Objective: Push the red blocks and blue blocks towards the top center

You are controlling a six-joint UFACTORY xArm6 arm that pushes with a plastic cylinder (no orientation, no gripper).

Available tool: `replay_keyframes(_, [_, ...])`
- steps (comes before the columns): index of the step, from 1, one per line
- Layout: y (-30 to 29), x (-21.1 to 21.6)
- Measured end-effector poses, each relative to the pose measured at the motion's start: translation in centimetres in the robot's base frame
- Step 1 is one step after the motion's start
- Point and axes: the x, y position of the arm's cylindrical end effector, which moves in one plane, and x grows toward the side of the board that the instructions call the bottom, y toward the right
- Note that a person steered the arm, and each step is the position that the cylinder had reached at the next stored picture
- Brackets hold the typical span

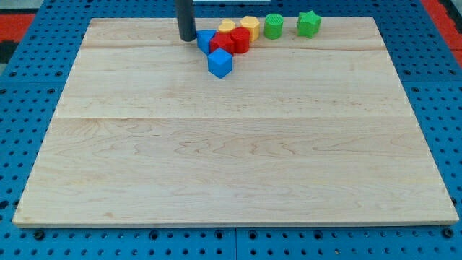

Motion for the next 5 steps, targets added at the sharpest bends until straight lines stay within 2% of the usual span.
replay_keyframes(1, [2.7,0.0])
replay_keyframes(2, [-1.5,-1.2])
replay_keyframes(3, [-6.6,1.0])
replay_keyframes(4, [-5.4,6.9])
replay_keyframes(5, [-0.3,7.6])
